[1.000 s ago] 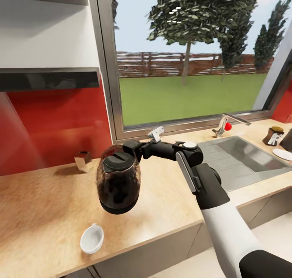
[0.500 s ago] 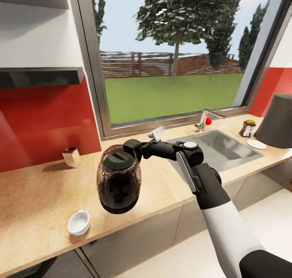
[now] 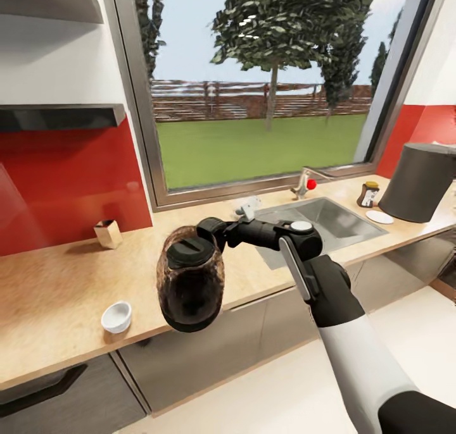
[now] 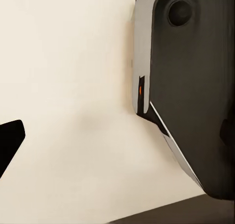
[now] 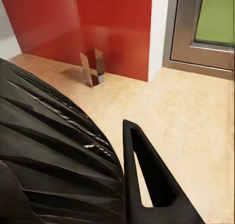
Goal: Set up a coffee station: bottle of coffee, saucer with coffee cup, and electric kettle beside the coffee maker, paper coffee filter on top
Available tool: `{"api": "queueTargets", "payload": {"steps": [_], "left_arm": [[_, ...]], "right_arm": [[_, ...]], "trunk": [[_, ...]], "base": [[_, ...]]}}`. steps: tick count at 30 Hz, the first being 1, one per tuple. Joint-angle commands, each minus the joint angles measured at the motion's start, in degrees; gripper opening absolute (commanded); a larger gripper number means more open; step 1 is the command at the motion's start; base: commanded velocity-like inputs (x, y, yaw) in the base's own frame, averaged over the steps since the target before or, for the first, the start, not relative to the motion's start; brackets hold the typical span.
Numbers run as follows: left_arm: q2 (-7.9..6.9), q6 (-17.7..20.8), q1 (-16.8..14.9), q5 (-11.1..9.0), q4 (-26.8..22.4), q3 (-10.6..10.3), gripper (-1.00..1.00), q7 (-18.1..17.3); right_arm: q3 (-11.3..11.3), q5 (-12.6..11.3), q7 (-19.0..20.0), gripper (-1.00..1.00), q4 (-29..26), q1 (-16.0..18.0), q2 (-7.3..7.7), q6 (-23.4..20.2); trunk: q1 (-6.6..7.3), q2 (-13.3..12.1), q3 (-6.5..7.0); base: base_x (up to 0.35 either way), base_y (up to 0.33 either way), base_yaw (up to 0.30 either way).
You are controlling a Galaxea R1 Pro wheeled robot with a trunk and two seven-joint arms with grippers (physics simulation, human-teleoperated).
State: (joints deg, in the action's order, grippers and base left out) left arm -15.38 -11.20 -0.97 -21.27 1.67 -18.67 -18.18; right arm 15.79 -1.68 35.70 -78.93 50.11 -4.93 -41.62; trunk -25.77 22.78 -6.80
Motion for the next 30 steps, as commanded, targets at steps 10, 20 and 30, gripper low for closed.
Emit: {"api": "queueTargets", "payload": {"steps": [10, 20, 30], "left_arm": [[0.86, 0.3, -0.1, -0.7, 0.1, -0.4, 1.00, 3.6], [2.14, 0.0, -0.7, -1.0, -0.1, -0.4, 1.00, 14.6], [2.63, -0.1, -0.9, -1.0, -0.1, -0.3, 1.00, 15.5]], "right_arm": [[-1.7, -0.5, 0.1, -1.00, -0.2, -0.2, 5.12, -0.4], [-10.7, -0.5, 0.2, -1.00, -0.3, -3.7, 5.54, -0.3], [-11.9, -0.4, 0.1, -1.00, -2.1, -5.3, 6.61, -0.3]], "trunk": [[-0.01, 0.1, -0.12], [-0.01, 0.1, -0.12], [-0.01, 0.1, -0.12]], "base": [[-0.061, -0.031, -0.253], [-0.001, 0.000, -0.299], [0.000, 0.000, -0.300]]}}
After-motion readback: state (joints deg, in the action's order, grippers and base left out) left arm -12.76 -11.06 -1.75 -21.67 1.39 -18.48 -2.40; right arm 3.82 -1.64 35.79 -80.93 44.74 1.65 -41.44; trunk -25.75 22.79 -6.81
